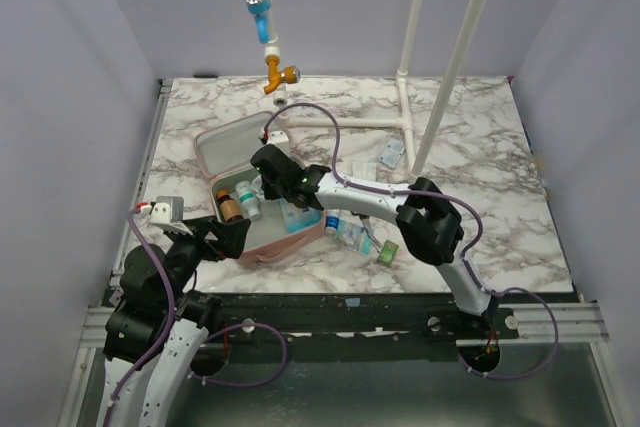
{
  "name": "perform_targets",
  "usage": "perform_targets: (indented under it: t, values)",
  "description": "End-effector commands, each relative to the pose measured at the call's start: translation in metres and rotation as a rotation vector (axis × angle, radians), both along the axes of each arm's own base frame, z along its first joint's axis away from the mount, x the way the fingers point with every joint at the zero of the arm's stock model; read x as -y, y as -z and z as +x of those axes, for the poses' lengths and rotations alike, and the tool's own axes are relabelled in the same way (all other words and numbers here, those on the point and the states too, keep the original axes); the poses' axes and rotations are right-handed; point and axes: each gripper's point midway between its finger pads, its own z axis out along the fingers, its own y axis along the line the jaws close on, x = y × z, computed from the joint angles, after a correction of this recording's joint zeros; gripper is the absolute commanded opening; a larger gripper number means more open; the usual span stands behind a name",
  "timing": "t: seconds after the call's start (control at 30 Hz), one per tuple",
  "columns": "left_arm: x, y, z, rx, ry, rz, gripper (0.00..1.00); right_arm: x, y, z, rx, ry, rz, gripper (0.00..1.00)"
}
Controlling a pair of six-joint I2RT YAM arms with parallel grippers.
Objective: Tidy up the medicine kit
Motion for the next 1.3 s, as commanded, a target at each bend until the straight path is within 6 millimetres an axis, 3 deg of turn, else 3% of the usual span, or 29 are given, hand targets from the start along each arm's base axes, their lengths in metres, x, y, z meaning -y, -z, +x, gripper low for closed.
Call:
perform_targets:
  t: [0.0,0.17,0.33,0.43,0.57,0.7,0.93,1.07,1.27]
  values:
    - [-0.001,-0.002,-0.001,0.017,0.001,0.002,0.98,-0.02,0.005,0.013,0.049,-0.011,-0.005,0.01]
    - [-0.001,-0.002,0.0,0.018,0.0,0.002,0.98,-0.025,0.024,0.025,0.05,0.014,-0.039,0.02]
    - [-0.001,-0.002,0.0,0.018,-0.001,0.002,0.98,-0.025,0.043,0.032,0.023,0.017,-0.049,0.12]
    - [-0.001,-0.002,-0.001,0.018,-0.002,0.002,0.98,-0.025,0.051,0.034,0.014,0.02,-0.052,0.34]
    - [-0.001,-0.001,0.0,0.013,-0.006,0.004,0.98,-0.027,0.046,0.033,0.022,0.008,-0.039,0.52]
    - [-0.002,0.0,0.001,0.01,-0.01,0.004,0.98,-0.028,0.024,0.034,0.049,0.001,-0.008,0.58]
    - [-0.002,0.0,0.001,0.005,-0.015,0.0,0.99,-0.016,-0.042,0.029,0.105,0.004,0.057,0.65]
    - [-0.002,0.002,0.002,-0.009,-0.017,0.005,0.99,0.0,-0.081,0.02,0.134,0.007,0.099,0.68]
    - [0.013,-0.002,-0.003,0.008,0.082,0.0,0.98,0.044,-0.111,0.003,0.14,0.053,0.079,0.68]
